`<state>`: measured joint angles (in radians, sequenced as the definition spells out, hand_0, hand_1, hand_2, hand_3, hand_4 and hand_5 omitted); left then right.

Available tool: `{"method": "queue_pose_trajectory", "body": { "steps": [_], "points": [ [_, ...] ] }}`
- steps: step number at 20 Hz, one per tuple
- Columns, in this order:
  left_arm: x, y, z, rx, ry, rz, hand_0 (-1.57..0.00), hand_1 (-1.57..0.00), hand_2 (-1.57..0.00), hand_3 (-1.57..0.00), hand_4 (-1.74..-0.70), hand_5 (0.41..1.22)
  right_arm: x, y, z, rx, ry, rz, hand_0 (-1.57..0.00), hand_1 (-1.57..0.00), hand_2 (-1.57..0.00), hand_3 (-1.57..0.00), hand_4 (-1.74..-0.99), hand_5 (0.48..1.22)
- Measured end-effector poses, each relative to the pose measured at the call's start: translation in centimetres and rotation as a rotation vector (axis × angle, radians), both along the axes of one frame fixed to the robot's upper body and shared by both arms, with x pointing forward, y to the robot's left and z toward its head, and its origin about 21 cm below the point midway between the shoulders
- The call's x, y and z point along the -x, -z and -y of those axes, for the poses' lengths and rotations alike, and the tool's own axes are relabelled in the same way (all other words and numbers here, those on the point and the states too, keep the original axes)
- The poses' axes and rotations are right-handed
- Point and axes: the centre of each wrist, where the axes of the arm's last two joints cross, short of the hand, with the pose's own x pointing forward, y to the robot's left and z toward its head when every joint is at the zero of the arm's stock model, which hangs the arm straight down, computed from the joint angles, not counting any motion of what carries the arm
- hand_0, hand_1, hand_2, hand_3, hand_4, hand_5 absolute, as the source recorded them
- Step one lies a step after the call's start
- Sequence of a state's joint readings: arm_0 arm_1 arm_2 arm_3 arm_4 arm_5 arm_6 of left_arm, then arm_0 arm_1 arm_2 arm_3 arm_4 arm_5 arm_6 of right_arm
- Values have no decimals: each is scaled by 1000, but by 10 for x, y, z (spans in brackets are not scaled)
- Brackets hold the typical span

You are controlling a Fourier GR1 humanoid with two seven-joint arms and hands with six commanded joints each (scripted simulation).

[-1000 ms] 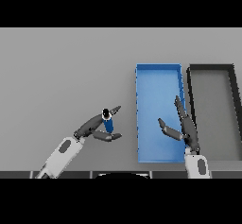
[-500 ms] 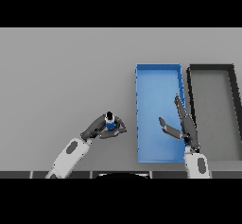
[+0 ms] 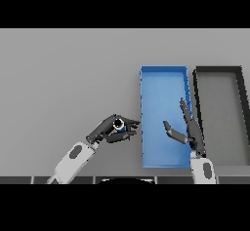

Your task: Pick up the blue pipe and place it into the blue bin.

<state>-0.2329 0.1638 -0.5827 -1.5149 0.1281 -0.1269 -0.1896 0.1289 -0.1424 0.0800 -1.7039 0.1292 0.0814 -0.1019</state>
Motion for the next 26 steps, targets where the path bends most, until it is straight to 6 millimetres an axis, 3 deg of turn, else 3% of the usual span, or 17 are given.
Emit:
{"method": "queue_pose_trajectory", "body": {
  "steps": [8, 19, 22, 26],
  "points": [
    [0, -34, 9, -32, 63, 6, -1566, -1566, -1567, -1441, -1727, 1219, -1, -1, 4, 10, -5, 30, 1, 1, 1, 1, -1186, 629],
    [2, -31, 11, -73, 78, -19, -1571, -1571, -1571, -1438, -1731, 1221, 3, -9, 2, -31, -30, 26, 1, 1, 1, 1, -1195, 610],
    [-2, -30, 6, -71, 75, -20, -1571, -1571, -1571, -1440, -1731, 1221, -1, -35, 8, -131, -167, 69, 1, 1, 1, 1, -1203, 573],
    [-1, -28, 9, -73, 75, -12, -1571, -1571, -1571, -1440, -1731, 1221, -9, -81, 7, -113, -388, 66, 1, 1, 1, 1, -1260, 523]
  ]
}}
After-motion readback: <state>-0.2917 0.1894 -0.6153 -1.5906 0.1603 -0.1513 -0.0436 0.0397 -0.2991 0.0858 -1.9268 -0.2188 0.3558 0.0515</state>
